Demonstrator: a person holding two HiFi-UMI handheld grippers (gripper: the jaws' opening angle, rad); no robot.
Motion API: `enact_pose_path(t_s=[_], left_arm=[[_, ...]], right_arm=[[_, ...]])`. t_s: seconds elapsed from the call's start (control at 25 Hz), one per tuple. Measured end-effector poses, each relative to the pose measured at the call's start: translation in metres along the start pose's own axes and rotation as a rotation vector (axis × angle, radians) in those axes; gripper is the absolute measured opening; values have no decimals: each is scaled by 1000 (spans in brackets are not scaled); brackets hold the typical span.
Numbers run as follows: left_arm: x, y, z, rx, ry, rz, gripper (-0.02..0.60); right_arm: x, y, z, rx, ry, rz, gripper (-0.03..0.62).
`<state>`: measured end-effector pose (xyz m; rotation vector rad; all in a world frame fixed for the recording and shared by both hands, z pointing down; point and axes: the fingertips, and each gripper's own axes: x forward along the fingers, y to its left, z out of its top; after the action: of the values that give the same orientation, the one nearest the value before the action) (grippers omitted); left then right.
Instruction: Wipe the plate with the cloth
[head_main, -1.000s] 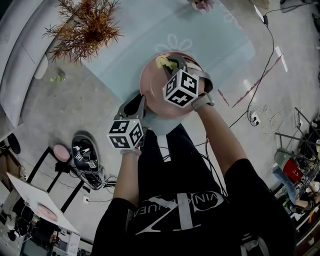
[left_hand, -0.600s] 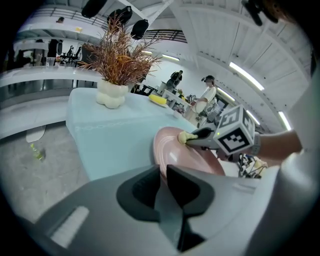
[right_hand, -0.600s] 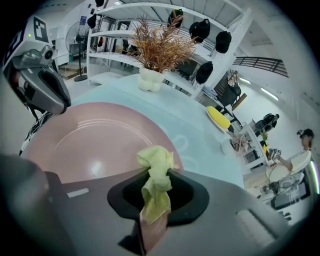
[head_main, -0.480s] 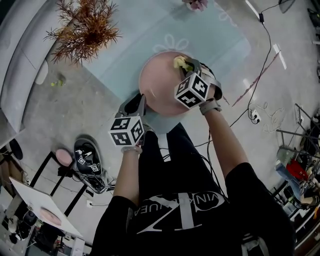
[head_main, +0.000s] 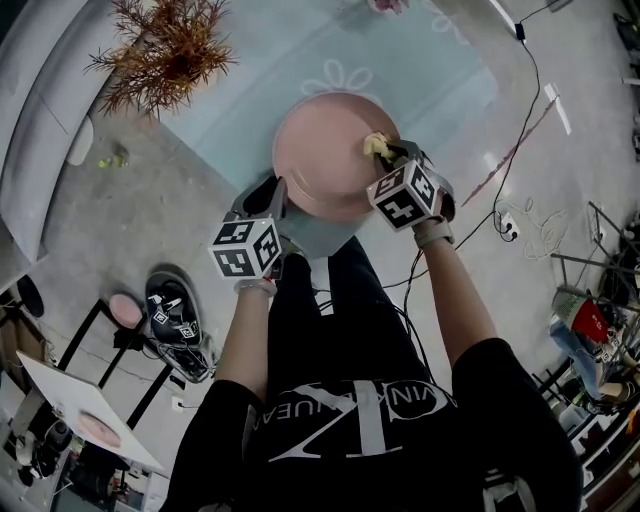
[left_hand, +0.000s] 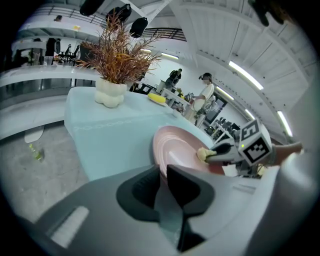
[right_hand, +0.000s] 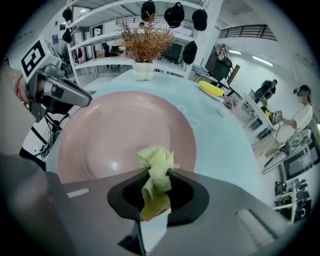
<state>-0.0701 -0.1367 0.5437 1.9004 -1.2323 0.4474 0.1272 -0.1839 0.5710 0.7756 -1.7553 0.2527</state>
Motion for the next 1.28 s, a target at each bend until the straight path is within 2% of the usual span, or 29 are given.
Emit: enact_pose_path(t_s=[0.28, 0.44, 0.88, 1.28], left_arm=[[0, 0, 0, 5, 12, -7, 0], [-3, -1, 1, -23, -3, -28, 0], [-8, -3, -3, -64, -7, -72, 0], [-7, 0, -3, -93, -22, -67, 0]], right_arm=[[-14, 40, -18, 66, 17, 112, 77], [-20, 60, -20, 86, 14, 154, 78], [-24, 106, -3, -3, -10, 237, 78], [-15, 142, 37, -98, -69, 345, 81]])
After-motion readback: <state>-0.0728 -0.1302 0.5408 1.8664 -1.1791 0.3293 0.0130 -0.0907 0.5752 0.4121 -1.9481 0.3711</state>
